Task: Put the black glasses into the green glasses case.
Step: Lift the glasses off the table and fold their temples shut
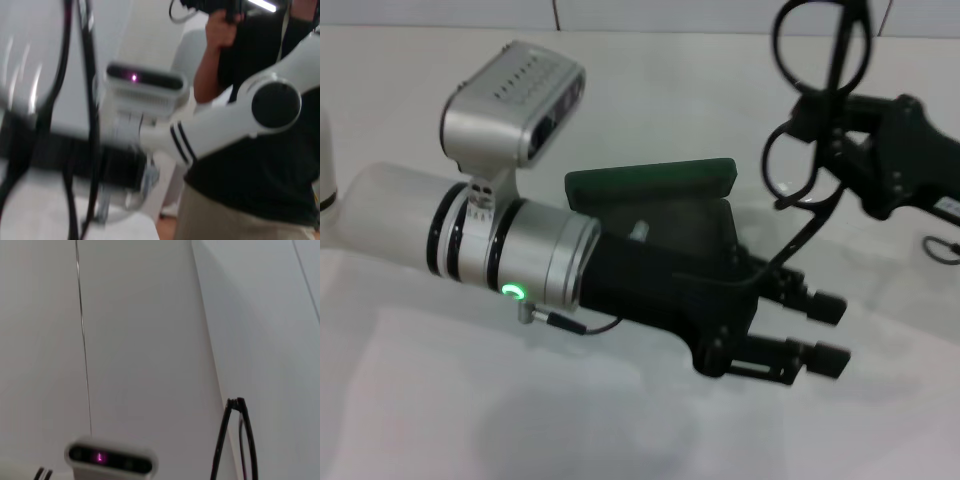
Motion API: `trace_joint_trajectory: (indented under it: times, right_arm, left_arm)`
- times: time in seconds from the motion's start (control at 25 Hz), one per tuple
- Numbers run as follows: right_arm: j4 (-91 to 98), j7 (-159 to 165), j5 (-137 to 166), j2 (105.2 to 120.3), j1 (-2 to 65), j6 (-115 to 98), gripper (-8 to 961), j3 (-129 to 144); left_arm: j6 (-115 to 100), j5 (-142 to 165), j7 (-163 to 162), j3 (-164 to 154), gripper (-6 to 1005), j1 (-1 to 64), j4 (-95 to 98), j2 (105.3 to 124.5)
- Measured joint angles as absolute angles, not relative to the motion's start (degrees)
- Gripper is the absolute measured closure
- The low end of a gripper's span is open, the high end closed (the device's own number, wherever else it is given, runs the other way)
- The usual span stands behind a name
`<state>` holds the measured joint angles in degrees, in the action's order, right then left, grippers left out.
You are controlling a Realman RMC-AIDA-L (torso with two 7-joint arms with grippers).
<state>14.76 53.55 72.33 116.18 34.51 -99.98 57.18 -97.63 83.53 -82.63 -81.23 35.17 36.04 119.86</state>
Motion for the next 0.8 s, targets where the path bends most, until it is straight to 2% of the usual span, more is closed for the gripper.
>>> trace_joint_trajectory:
  times: [0.28, 0.8]
  right_arm:
    - [9.5, 50.4, 72.9, 116.18, 37.8, -96.4, 841, 59.9]
    - [18.1, 51.2, 73.9, 115.53, 31.3, -96.0, 840, 67.6]
  left_arm:
    - [-97.8, 78.0, -82.0, -80.8, 501, 35.1, 35.5, 119.75]
    - [-97.6, 77.6, -82.5, -76.3, 497, 34.5, 35.2, 118.47]
